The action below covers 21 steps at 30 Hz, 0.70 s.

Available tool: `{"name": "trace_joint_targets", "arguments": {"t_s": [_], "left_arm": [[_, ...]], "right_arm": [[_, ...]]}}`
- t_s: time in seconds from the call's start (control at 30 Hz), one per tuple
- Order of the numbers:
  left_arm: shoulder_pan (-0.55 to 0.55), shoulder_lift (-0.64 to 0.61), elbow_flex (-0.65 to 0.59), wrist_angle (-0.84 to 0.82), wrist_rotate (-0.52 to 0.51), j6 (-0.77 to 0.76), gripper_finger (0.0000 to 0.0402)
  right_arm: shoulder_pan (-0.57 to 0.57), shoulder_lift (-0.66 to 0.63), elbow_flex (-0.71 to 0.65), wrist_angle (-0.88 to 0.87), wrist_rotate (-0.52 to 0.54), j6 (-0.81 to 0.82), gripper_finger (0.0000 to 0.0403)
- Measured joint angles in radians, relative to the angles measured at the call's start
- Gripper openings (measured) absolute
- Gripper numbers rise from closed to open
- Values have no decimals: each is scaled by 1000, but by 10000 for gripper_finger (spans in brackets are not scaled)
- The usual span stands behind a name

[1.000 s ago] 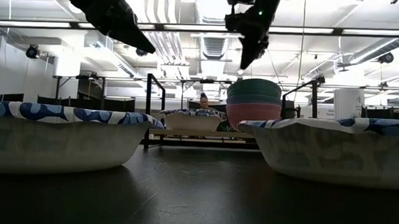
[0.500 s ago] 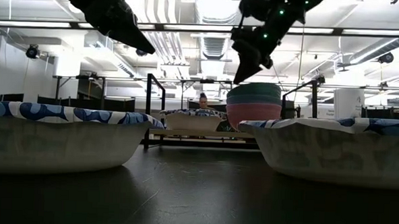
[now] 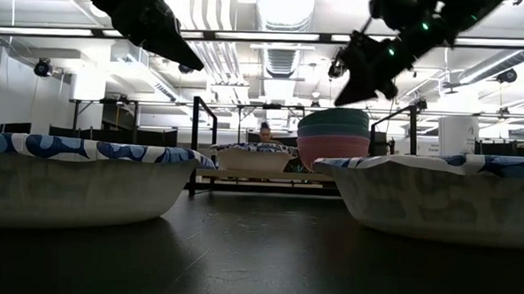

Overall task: Place and stack bowls onto a shelf
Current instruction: Stack the green bowl on top of the blue bowl on the shelf, then stack the white and blue bowl on top of the white and blue bowls on the shelf

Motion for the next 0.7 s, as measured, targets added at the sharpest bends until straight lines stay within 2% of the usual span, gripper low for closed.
{"name": "trace_joint_targets", "arguments": {"t_s": [0.2, 0.53, 0.7], "left_arm": [[0, 0, 0, 2, 0, 0, 0], [0, 0, 0, 5, 0, -1, 0], [0, 0, 0, 15, 0, -57, 0]], "right_arm": [[4, -34, -105, 72, 0, 67, 9], [7, -67, -64, 77, 0, 33, 9], [58, -116, -75, 67, -7, 4, 9]]}}
